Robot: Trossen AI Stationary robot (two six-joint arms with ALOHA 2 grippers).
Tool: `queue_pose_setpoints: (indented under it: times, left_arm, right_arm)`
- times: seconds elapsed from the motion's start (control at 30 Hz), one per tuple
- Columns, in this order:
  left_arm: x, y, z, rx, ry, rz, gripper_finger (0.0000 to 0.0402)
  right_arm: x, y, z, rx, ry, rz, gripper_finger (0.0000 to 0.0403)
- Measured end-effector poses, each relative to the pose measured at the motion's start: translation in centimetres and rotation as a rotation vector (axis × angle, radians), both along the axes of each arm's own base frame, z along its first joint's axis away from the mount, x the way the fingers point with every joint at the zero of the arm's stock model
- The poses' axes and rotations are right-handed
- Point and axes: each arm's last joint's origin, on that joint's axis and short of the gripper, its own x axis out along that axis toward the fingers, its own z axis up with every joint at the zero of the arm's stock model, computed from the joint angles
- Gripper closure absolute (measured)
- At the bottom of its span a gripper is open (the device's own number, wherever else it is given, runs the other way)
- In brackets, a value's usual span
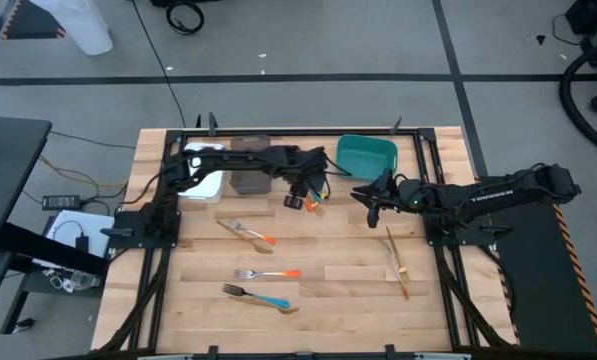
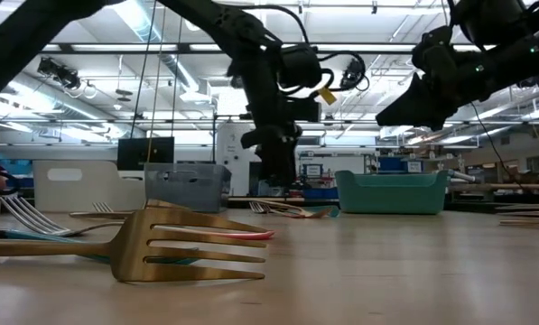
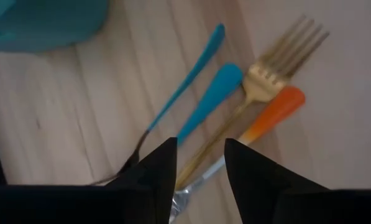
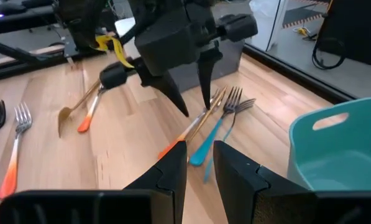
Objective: Sort silverware by color (type)
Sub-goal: Put the top gold fork into the black bin
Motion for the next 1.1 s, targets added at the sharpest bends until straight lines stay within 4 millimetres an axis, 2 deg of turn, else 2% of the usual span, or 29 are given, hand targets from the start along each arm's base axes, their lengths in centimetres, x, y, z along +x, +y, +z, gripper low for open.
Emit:
queue_pose_setpoints:
  times: [0.43,0.6,1.1]
  left_arm:
    - [0.1,0.1,-1.6,-0.007,0.079,-0.043,0.0260]
    - [0.6,0.3,-3.0,0.006,0.088,-0.062,0.0260]
    - [0.4,1.0,-3.0,0.011,0.089,-0.038,0.0260]
  right_arm:
    - [0.1,0.1,-0.1,0.008,0.003,0.022,0.0312]
    - [0.1,0.1,-0.1,0.009,0.003,0.026,0.0312]
    - [0.3,0.1,-0.3,-0.004,0.017,0.033,0.0312]
